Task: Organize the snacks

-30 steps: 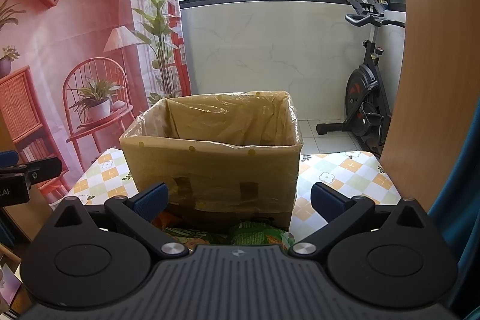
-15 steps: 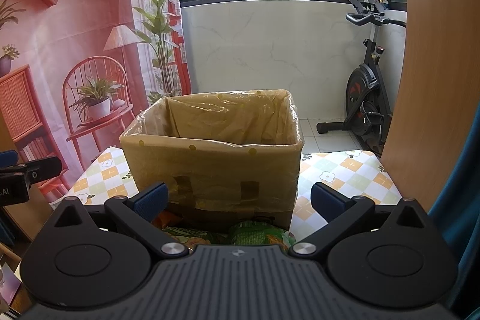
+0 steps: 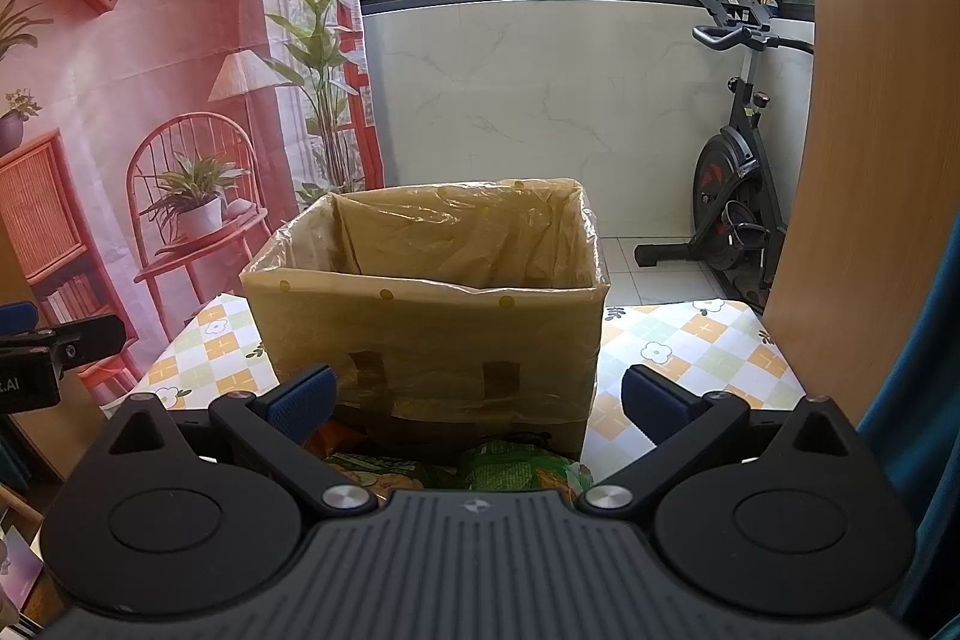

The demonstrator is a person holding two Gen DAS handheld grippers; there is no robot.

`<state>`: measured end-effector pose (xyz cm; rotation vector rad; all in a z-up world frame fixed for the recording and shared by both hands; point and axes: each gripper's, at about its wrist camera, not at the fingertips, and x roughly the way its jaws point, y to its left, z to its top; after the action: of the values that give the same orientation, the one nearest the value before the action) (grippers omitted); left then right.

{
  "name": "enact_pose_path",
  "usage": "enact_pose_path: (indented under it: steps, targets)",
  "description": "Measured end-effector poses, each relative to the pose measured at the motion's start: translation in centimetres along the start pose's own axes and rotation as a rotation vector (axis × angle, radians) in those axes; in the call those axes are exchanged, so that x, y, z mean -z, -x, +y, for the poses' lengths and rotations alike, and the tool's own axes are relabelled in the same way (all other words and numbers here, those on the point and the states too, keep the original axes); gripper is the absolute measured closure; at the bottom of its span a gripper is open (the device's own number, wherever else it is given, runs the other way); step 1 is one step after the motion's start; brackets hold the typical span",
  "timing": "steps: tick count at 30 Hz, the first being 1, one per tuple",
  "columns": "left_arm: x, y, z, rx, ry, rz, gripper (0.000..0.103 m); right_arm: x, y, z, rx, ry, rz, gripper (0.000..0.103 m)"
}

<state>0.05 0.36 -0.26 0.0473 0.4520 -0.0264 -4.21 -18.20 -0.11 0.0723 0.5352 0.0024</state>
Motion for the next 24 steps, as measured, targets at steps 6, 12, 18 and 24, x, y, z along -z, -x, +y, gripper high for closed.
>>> enact_pose_path:
  steps: [6,12,18,24]
  targets:
    - [0.0,0.0,-0.01,0.0,0.001,0.001,0.0,-0.04,0.05,-0.03,0.0,0.0,0.0,0.0]
    - [-0.01,0.02,-0.01,0.0,0.0,0.001,0.0,-0.05,0.03,-0.02,-0.001,0.001,0.0,0.0]
    - [0.06,-0.01,-0.05,0.0,0.001,0.005,0.0,-0.05,0.01,-0.02,0.0,-0.001,0.001,0.0]
    - [0.07,-0.05,-0.02,-0.011,0.003,0.01,0.0,-0.06,0.04,-0.03,-0.001,-0.004,-0.002,0.0]
